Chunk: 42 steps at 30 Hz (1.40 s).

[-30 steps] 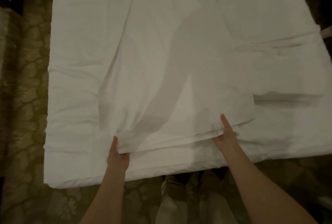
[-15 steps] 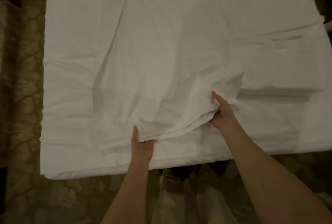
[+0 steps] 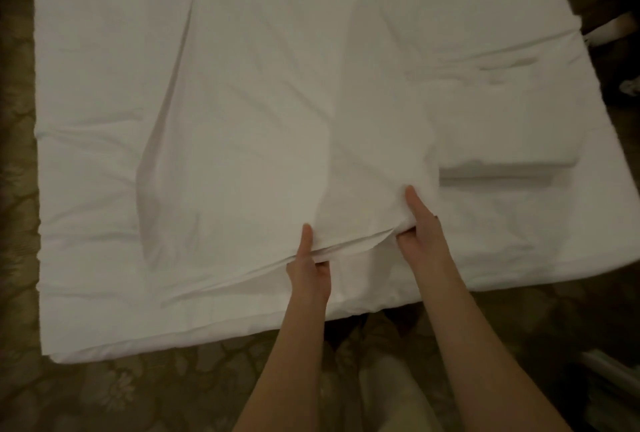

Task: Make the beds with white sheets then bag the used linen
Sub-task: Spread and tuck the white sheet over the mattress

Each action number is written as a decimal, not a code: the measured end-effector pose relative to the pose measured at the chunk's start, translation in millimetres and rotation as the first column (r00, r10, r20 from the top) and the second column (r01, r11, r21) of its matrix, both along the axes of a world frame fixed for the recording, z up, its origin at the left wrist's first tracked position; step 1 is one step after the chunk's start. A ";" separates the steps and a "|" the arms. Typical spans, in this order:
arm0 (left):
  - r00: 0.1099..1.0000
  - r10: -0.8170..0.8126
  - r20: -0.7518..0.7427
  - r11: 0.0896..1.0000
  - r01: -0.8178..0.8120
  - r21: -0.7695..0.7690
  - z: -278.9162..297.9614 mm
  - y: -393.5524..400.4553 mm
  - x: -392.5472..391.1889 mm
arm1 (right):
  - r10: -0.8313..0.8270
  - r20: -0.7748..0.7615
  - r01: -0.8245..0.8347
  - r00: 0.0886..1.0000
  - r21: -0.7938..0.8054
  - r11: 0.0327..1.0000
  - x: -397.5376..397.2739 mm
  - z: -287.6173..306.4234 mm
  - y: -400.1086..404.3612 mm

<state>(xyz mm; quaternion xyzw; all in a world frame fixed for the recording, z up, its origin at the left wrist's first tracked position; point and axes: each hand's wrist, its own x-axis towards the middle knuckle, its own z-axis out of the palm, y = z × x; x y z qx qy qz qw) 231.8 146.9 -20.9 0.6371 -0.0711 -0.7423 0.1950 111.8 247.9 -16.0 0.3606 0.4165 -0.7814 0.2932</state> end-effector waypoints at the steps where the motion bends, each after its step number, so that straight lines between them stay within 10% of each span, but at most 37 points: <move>1: 0.999 -0.011 0.034 1.000 0.011 -0.001 -1.2 1.4 2.1 | -0.051 0.029 0.051 0.998 0.001 0.999 5.9 -3.4 5.2; 17: 0.935 0.137 0.328 0.991 -0.130 -0.043 -22.1 -65.7 73.9 | -0.202 0.192 0.149 0.960 0.261 0.954 29.2 -36.8 7.4; 23: 0.898 0.186 0.398 0.982 -0.176 -0.063 -13.9 -118.7 119.4 | -0.196 0.355 0.197 0.914 0.034 0.980 75.5 -65.2 -38.1; 30: 0.938 -0.054 0.342 0.982 0.112 -0.152 -3.8 -208.4 179.4 | -0.083 0.243 0.047 0.967 0.149 0.988 175.5 -28.9 -149.4; 35: 0.711 -0.600 0.367 0.709 0.685 -0.168 3.5 -273.9 185.3 | -0.079 0.357 0.024 0.931 0.157 0.987 245.6 -16.8 -245.1; 42: 0.434 -0.751 0.497 0.423 0.895 -0.143 -18.0 -306.9 167.0 | -0.123 0.221 0.050 0.968 0.309 0.950 271.6 -21.5 -242.5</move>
